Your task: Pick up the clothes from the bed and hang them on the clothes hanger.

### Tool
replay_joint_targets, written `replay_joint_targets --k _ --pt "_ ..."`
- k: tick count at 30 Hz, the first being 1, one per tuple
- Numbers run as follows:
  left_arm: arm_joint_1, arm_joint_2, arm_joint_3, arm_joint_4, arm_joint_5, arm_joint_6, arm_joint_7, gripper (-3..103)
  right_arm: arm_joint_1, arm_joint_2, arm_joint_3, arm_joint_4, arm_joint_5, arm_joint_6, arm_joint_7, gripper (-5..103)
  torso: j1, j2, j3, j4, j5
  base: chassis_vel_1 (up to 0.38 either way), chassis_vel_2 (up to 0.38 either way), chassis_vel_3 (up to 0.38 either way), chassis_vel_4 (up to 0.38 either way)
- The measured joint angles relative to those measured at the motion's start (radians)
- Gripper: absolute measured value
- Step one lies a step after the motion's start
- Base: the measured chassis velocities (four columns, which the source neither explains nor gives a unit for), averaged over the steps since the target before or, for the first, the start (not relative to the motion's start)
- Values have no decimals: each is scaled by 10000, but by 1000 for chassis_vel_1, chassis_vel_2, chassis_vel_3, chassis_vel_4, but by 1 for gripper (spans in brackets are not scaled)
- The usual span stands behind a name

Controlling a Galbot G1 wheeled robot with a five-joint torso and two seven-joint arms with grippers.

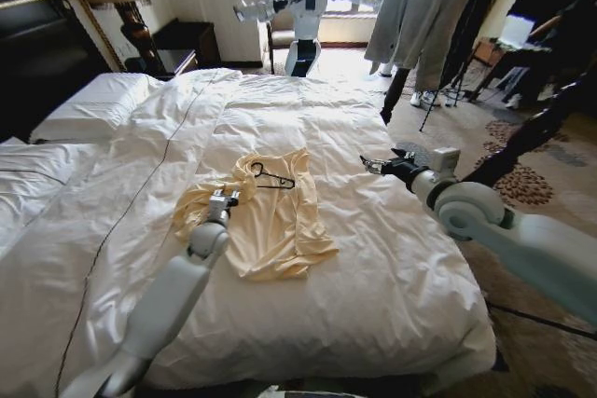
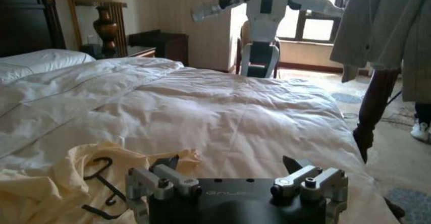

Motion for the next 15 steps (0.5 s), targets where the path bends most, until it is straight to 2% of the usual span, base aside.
replay_joint_targets --k 2,5,6,7,8,10,13,15 --pt "75 50 -106 -20 -5 9 71 56 -4 30 -6 -11 -3 -2 -1 100 0 0 0 1 -1 0 0 0 0" --pt "1091 640 -1375 -227 49 19 1150 72 -28 280 -49 -78 -15 -26 -6 100 1 0 0 -3 7 0 0 0 0" --pt "1091 640 -1375 -227 49 19 1150 72 -28 280 -49 -78 -15 -26 -6 100 1 0 0 -3 7 0 0 0 0" --pt "1436 773 -1578 -326 50 -11 1307 78 -29 326 -53 -93 -16 -30 -5 100 1 0 0 -3 5 0 0 0 0" --pt "2325 966 -1889 -747 57 36 1754 89 -50 396 -58 -124 -27 -34 -4 100 0 0 0 -2 4 0 0 0 0" --pt "2901 981 -2080 -1111 71 101 1872 97 -81 421 -59 -126 -37 -35 -5 100 0 0 0 -2 -3 0 0 0 0" --pt "3535 940 -2339 -1530 74 234 1885 100 -139 434 -54 -126 -60 -39 -6 100 0 0 -1 -1 11 0 0 0 0" --pt "3654 881 -2355 -1505 84 211 1823 100 -186 438 -34 -124 -105 -38 -6 100 -1 0 -1 -1 6 0 0 0 0"
